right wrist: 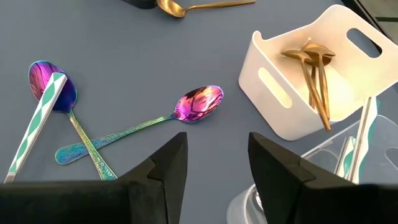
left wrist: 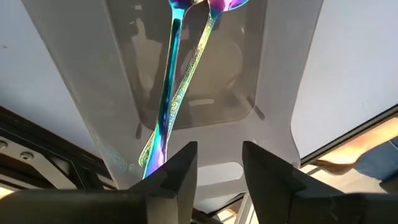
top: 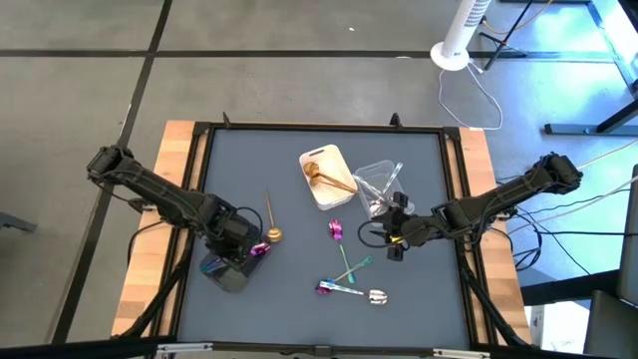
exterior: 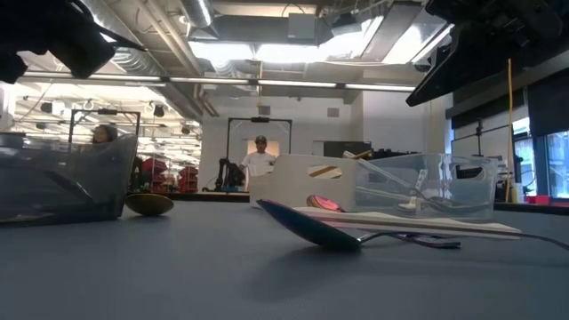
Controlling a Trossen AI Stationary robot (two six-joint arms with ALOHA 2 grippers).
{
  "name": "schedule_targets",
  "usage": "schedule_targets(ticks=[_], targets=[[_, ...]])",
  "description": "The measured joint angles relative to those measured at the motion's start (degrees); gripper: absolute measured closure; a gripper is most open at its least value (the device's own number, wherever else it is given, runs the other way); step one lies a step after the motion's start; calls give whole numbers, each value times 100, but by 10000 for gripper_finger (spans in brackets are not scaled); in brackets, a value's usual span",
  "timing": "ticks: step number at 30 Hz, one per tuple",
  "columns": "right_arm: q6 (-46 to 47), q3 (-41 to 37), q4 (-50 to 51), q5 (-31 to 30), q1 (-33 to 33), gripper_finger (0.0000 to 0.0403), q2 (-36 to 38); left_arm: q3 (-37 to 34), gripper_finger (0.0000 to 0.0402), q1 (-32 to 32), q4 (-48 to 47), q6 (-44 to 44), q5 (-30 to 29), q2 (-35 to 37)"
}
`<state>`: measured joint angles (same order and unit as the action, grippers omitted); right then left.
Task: Sort silverware by color (type)
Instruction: Put the iridescent spoon into the black bin, then put the green spoon into the transparent bin
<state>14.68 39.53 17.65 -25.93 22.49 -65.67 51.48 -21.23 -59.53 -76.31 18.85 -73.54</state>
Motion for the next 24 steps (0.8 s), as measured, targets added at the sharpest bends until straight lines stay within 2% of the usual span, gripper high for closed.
schedule_targets(ticks=[4, 9, 24], targets=[[0, 0, 0, 0, 2, 244, 0, 0, 279, 0, 1, -2, 30, 0], [0, 0, 0, 2, 1, 244, 0, 0, 279, -7, 21, -4, 457, 0], [0, 0, 0, 2, -1, 244, 0, 0, 279, -33, 372, 564, 367, 4]])
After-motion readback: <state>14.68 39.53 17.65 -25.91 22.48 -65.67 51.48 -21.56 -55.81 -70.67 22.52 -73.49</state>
